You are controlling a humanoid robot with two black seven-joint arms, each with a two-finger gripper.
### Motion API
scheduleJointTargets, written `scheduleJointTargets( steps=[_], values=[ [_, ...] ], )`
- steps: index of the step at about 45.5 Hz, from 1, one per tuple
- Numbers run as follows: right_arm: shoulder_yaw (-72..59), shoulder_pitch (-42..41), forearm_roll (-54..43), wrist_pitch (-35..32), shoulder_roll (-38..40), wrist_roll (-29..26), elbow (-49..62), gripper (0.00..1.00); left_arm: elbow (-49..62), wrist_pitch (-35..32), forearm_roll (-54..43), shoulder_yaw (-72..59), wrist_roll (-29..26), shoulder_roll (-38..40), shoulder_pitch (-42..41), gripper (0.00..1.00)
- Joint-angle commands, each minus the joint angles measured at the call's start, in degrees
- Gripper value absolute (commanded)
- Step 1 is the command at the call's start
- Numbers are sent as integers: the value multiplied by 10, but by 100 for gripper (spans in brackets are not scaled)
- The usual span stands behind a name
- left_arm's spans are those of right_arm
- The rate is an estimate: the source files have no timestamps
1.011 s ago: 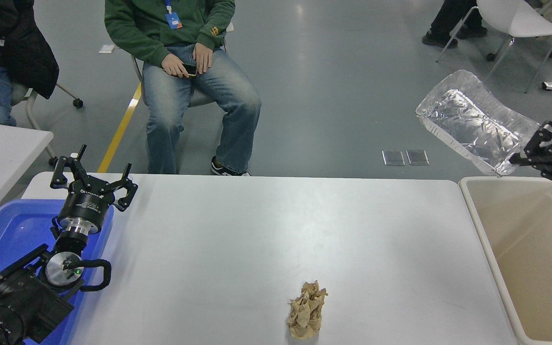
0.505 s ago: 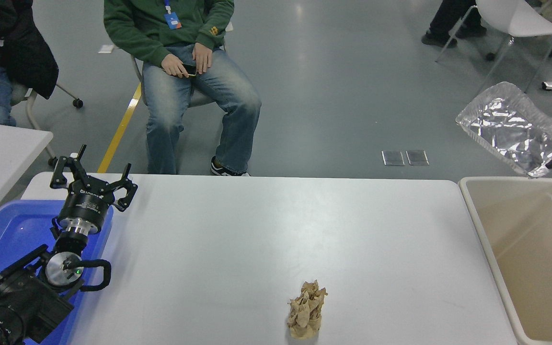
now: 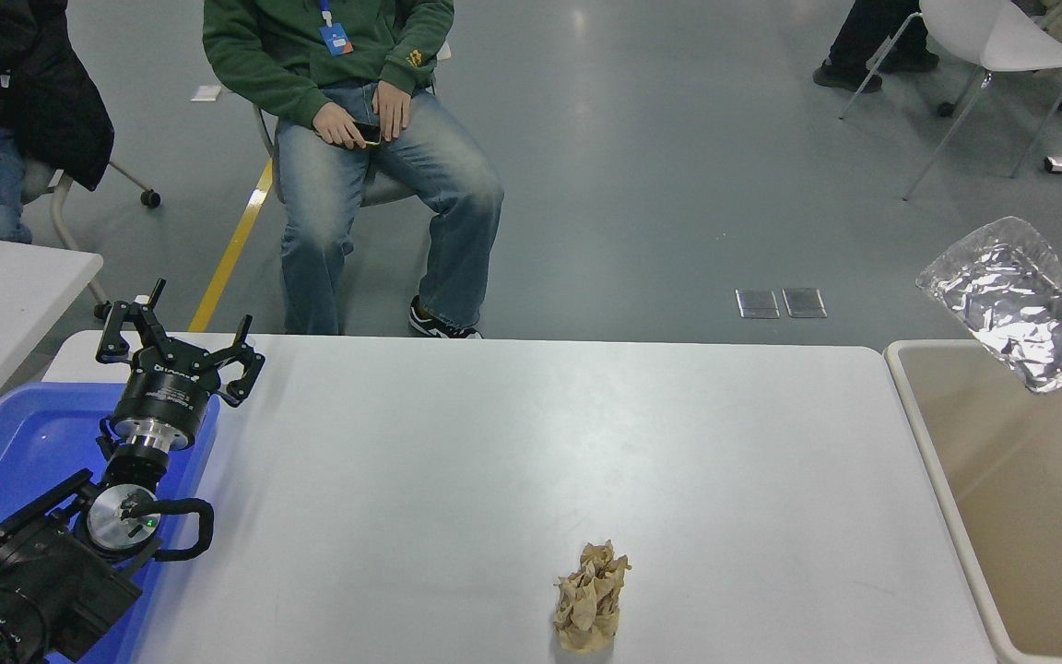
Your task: Clean the table surface
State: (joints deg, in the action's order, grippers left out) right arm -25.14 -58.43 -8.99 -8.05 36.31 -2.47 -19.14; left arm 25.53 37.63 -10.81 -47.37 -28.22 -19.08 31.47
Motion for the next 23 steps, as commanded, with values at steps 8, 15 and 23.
scheduleJointTargets(
  steps=[8,15,23],
  values=[
    [42,73,6,101,-38,0,25,0,0,0,-1,0,0,0,0,100],
    [69,89,6,107,-52,-1,52,0,0,0,-1,0,0,0,0,100],
    [71,97,6,109,-57,-2,60,0,0,0,0,0,-1,-1,0,100]
  ],
)
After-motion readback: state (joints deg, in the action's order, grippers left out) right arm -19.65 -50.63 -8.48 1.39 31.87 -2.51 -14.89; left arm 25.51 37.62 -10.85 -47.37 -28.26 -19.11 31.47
